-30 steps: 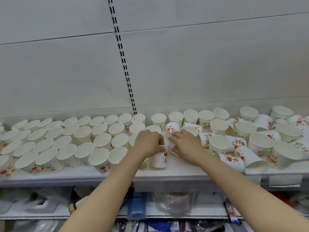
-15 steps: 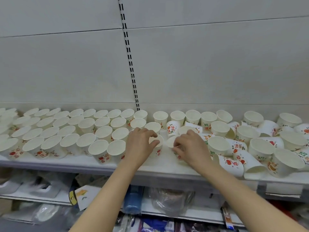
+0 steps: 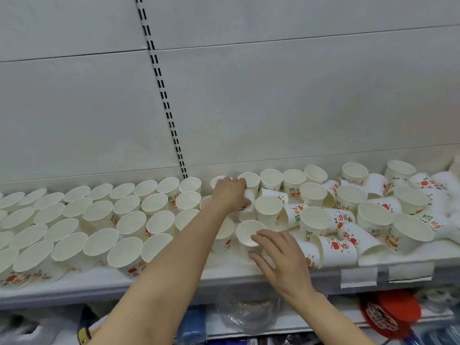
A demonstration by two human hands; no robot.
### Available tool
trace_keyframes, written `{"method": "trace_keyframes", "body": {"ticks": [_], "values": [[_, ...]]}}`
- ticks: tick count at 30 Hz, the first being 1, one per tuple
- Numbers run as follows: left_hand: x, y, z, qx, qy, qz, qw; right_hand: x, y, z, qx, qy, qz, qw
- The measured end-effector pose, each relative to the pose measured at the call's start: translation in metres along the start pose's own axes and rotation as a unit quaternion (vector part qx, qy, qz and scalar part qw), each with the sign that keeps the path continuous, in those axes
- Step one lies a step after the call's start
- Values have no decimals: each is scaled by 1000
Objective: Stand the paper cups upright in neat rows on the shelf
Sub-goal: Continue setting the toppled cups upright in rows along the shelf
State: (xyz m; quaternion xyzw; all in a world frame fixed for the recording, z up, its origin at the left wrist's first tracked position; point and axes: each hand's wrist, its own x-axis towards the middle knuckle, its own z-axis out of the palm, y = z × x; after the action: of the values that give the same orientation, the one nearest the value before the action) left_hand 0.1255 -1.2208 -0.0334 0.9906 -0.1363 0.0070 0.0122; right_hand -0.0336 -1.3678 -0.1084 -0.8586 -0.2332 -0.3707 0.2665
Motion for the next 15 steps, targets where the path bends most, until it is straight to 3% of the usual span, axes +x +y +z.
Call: {"method": "trace_keyframes", "body": {"ticks": [7, 12, 15], "values": [[10, -3, 5, -57, 17, 3, 998, -14, 8, -12, -40, 9, 13, 999], [-4, -12, -3, -131, 72, 7, 989, -7, 11, -21, -85, 9, 13, 996], [-20, -16, -2, -120, 120, 25, 985, -11, 15, -30, -111, -3, 32, 993]]}}
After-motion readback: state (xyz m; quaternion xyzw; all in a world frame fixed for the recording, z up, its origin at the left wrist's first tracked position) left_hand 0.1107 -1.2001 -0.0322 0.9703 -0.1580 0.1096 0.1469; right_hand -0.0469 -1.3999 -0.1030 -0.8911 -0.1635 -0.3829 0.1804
